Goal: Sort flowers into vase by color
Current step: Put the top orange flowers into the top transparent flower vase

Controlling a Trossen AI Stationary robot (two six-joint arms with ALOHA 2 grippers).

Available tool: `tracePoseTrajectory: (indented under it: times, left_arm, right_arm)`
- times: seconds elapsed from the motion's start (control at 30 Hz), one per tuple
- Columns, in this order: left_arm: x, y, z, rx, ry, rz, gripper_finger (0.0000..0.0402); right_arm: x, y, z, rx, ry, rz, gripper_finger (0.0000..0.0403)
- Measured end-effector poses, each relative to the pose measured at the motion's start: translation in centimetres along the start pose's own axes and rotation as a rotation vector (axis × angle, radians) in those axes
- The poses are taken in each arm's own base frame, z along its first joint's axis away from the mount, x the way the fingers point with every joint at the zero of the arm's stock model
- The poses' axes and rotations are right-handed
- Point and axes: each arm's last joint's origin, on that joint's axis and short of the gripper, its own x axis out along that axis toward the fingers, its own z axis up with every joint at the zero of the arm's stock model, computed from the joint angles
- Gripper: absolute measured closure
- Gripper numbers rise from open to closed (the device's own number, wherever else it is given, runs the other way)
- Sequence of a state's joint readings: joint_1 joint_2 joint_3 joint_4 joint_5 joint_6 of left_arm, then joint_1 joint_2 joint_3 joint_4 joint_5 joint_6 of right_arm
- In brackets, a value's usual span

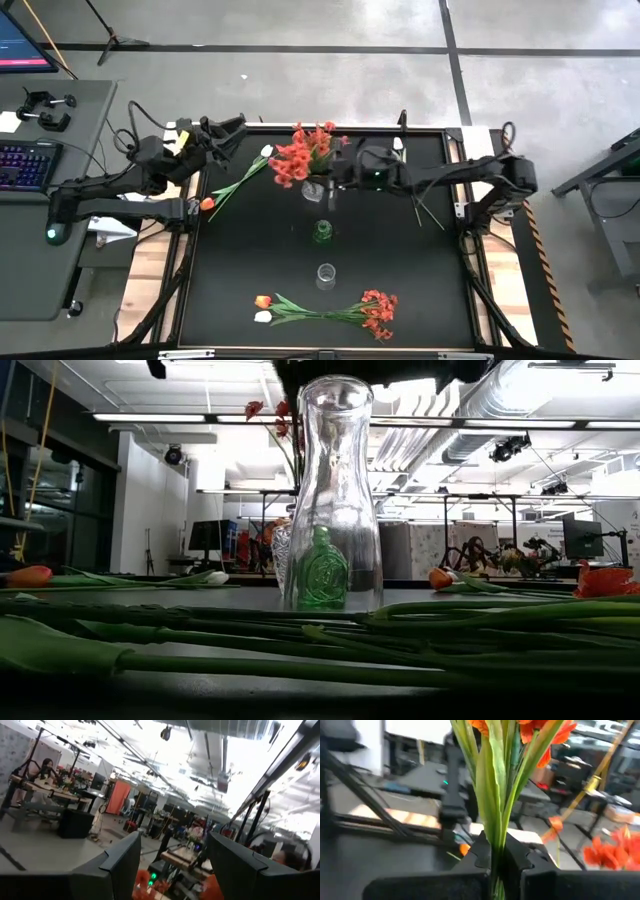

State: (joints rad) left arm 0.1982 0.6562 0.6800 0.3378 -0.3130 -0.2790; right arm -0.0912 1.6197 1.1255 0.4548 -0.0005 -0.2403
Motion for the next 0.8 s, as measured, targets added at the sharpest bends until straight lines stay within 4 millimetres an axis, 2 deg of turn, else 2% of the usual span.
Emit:
tracePoseTrajectory:
  times: [0.23, 0.4, 0.67, 0.8]
  left_arm:
    - [-1.3, 0.0, 1.4, -0.026, -0.06, -0.017, 0.0186]
    - [-1.9, 0.1, 1.9, -0.034, -0.084, -0.023, 0.0186]
    - [-1.8, 0.2, 1.5, -0.01, -0.044, 0.004, 0.0186]
    - [-1.8, 0.3, 1.3, -0.002, -0.023, 0.024, 0.0186]
  right_arm:
    - [1.2, -0.2, -0.9, 0.002, -0.044, -0.108, 0.0403]
    - [1.2, -0.2, -1.3, -0.005, 0.013, -0.159, 0.0403]
    - [1.3, -0.6, -1.9, -0.022, 0.051, -0.193, 0.0403]
    - [2.0, -0.4, -3.2, 0.021, 0.077, -0.186, 0.0403]
